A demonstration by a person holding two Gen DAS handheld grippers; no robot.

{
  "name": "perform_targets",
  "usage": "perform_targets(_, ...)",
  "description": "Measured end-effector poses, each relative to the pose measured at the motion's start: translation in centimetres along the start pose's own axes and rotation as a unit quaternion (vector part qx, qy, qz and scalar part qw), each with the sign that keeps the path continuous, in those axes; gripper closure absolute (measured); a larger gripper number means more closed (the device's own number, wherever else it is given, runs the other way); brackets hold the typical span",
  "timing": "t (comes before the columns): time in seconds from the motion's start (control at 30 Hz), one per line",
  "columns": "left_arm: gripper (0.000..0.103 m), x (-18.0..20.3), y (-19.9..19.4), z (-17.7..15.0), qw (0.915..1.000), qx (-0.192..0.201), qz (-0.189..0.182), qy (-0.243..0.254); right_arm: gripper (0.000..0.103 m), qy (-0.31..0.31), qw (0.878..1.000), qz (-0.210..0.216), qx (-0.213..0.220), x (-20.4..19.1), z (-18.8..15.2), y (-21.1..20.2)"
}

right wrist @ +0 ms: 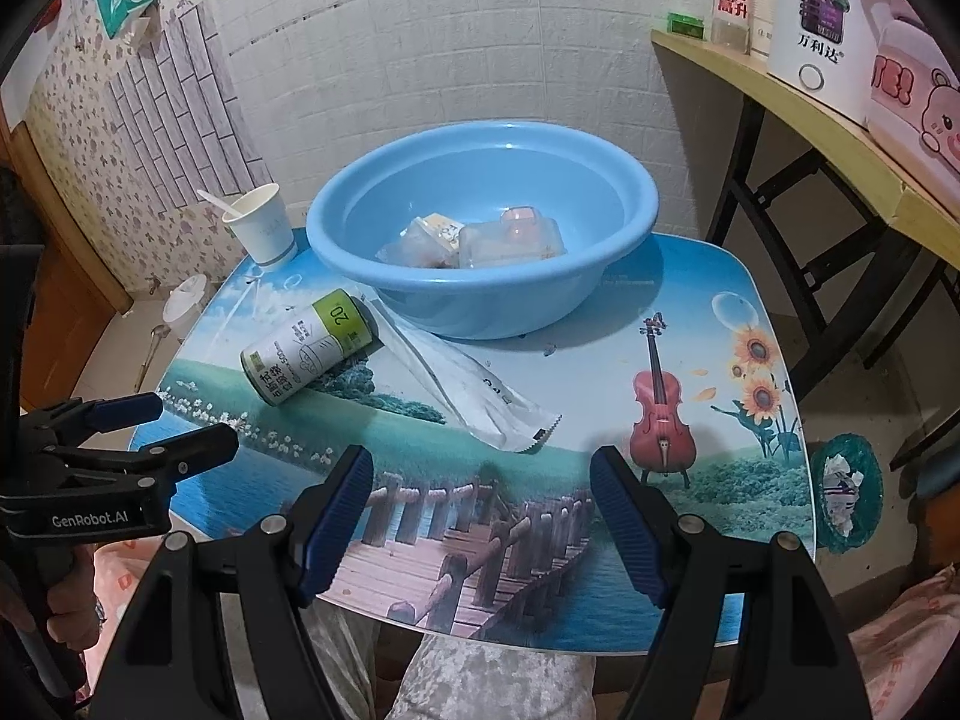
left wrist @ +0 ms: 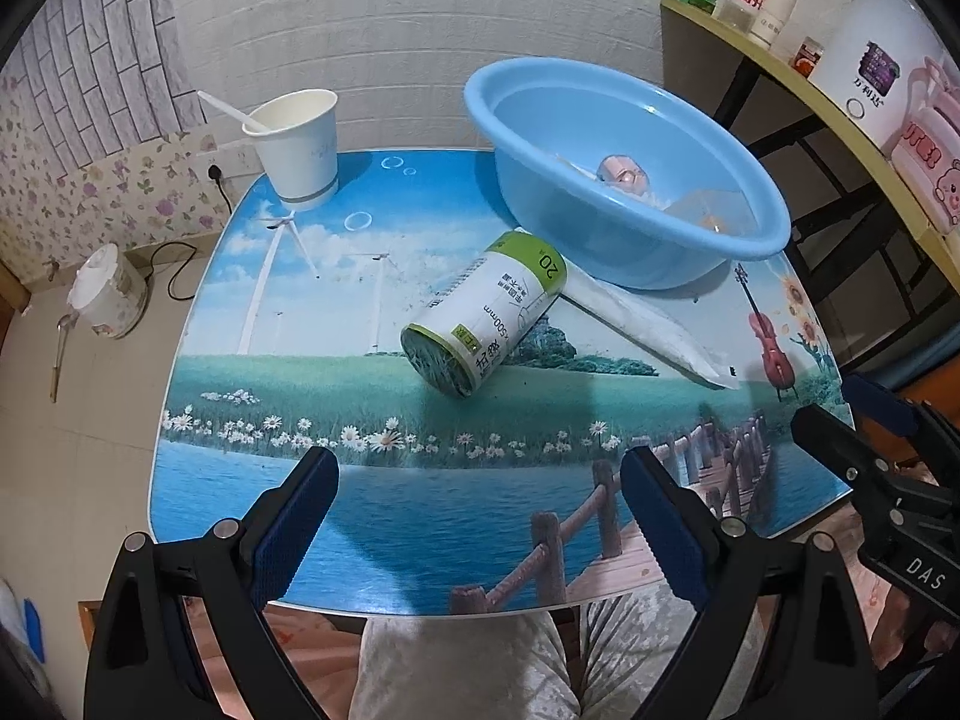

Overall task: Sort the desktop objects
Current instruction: 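Withdraw both grippers from the basin back over the table, then move the left gripper to the canister while the right gripper approaches the white packet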

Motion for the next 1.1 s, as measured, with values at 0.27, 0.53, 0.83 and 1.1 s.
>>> perform_targets(0.27, 0.008, -0.1, 0.6, 0.2, 0.9999, 0.002, 0.007, 0.009, 0.026, -0.002, 1.0, -0.001, -0.006, 0.2, 0.0, 0.9)
perform_targets(0.53, 0.008, -0.2, 1.4, 0.3, 0.9998, -0.003, 0.013, 0.014, 0.026, 0.01, 1.0, -0.01, -0.013, 1.3, 0.1, 2.0)
perform_targets(0.83, 0.008, -0.3, 2.2, 0.7, 0.9995, 0.0, 0.022, 0.024, 0.027, -0.007, 1.0, 0.001, -0.015, 0.6, 0.3, 3.0)
perform_targets(1.1, 0.008, -0.5, 3.1, 1.1, 0.999, 0.0, 0.035, 0.029, 0.026, 0.005, 1.0, 0.004, -0.013, 1.5, 0.9, 4.0)
Point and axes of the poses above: each gripper's, at about its wrist camera, not at the fingertips, and y roughly the way its jaws point, x to its right, z to its top, the point moved 4 cm from there along y, roughly the way its jaws point, and after that the axes turned 6 degrees about -x, right-handed, at the moved point
